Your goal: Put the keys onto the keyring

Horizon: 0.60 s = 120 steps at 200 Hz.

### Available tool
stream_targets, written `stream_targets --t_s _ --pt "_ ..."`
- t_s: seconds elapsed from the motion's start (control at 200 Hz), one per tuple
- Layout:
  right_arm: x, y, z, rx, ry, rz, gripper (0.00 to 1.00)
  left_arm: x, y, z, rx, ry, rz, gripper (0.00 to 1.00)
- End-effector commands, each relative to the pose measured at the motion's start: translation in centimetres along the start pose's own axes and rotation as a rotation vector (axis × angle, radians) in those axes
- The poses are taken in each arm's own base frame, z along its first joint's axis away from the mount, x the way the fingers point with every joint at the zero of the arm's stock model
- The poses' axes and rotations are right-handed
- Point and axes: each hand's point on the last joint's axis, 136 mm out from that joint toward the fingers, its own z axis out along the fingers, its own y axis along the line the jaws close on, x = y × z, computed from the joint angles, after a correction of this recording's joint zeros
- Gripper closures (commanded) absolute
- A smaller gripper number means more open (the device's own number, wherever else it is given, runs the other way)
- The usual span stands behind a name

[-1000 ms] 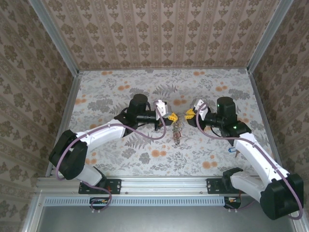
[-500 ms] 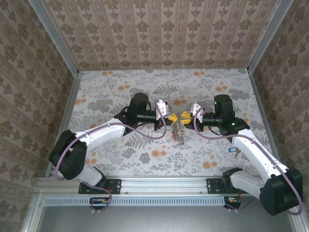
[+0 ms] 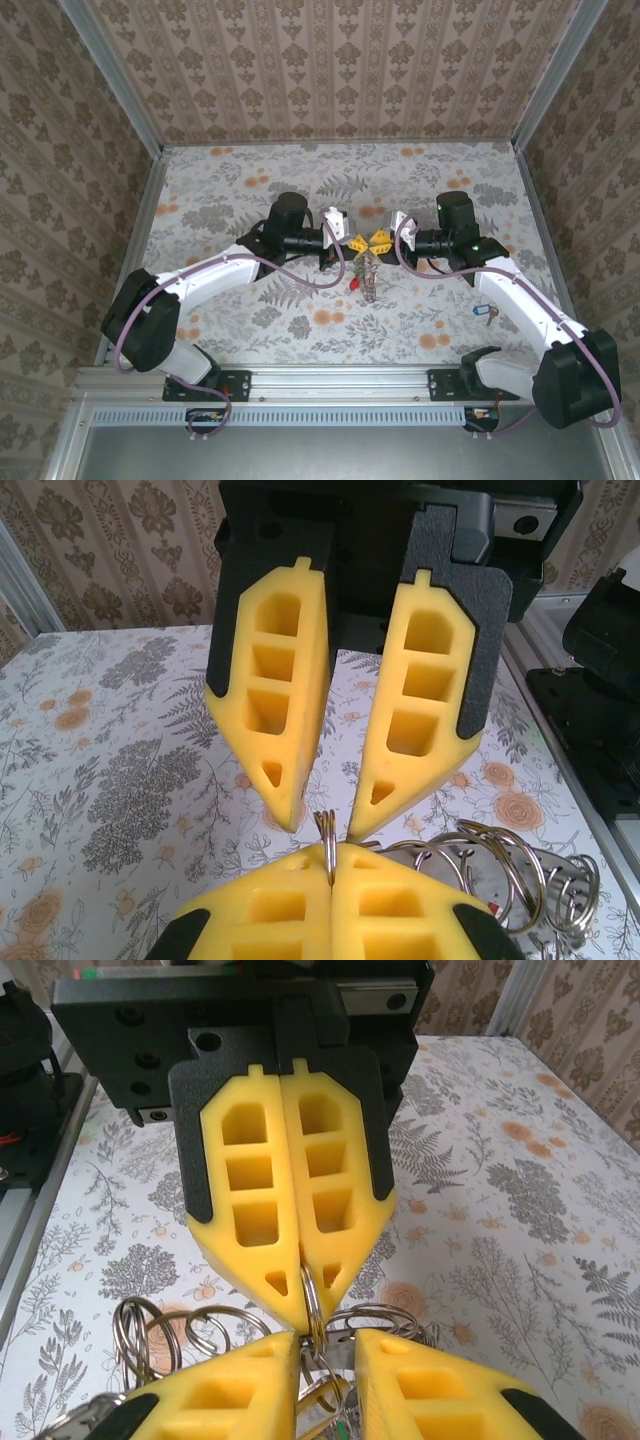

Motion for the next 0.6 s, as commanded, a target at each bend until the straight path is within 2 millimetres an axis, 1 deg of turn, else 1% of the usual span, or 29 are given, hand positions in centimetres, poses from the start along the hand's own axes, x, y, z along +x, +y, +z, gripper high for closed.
stream_targets --t_s 0.0,0.17,0.225,0.345,0.39,0.455,0.595 --pt "-2.1 0.2 0.0 -0.044 -0.064 -0.047 0.78 -2.9 -0.1 -0.3 0.027 -0.059 0.079 1.0" --pt "-1.9 0.1 0.3 -0.065 -0.059 -0.031 0.83 -3.0 -0.1 -0.2 0.029 -0.061 0.08 1.0" --pt "-1.8 0.2 0.4 -0.07 -0.055 -0.026 0.9 -2.9 -0.1 -0.2 0.028 -0.059 0.079 1.0" --pt "-2.1 0.1 0.2 -0.066 -0.047 -0.027 0.97 -2.6 0.2 -0.3 0.013 -0.044 0.078 1.0" --pt "-2.1 0.1 0.1 -0.059 -0.032 -0.032 0.99 -2.2 0.4 -0.2 0.001 -0.021 0.073 0.94" --pt "-2.0 0.1 0.1 -0.037 0.004 -0.042 1.0 -1.4 0.7 -0.2 -0.018 0.025 0.068 0.91" --pt "-1.7 0.1 -0.1 -0.006 0.08 -0.048 1.0 0.9 1.2 -0.3 -0.046 0.172 0.057 0.9"
